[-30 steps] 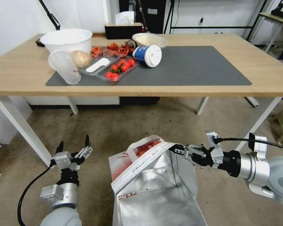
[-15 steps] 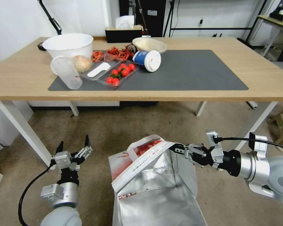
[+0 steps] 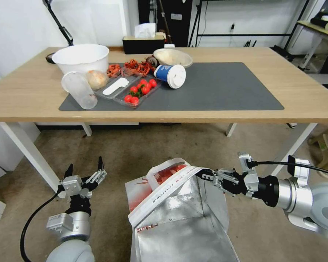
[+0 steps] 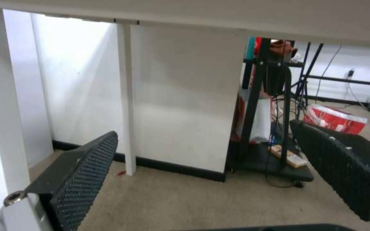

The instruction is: Pick up the food delivery bag from the floor and place it on the table.

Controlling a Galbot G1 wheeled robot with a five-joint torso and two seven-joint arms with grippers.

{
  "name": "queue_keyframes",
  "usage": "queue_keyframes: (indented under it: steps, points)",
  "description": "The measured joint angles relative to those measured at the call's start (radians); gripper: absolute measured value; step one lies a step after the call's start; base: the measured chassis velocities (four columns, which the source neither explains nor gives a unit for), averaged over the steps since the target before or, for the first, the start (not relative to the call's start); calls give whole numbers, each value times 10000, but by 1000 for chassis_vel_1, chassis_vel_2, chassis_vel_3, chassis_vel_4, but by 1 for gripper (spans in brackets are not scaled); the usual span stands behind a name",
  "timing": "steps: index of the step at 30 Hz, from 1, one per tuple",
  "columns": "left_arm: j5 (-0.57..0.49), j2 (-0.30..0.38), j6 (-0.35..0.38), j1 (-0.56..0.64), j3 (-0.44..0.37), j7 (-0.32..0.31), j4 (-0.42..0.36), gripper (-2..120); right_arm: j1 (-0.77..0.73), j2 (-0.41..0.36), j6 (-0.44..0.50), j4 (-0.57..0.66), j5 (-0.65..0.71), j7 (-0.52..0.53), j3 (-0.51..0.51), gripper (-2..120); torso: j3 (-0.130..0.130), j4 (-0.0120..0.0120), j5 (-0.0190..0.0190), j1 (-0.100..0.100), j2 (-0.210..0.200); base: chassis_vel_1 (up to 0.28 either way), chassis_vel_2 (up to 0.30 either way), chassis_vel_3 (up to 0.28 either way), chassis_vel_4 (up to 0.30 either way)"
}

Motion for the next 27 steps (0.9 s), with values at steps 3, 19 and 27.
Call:
queue_keyframes:
  steps: [3,19,27]
  points:
    - [1,-2,-21,7,-18,-3,-20,100,-43,19,0,29,-27,-12,4,0,73,-1,-1,52,127,0,0,0,0]
    - [68,-29,-67,72,37,5,-44,100,-172,66,0,97,-92,-25,63,0,429,-1,0,255,684,0,0,0,0]
    - [59,-30,-64,111,11,4,-92,100,-294,189,0,120,-194,-84,98,0,709,-1,0,409,1119,0,0,0,0]
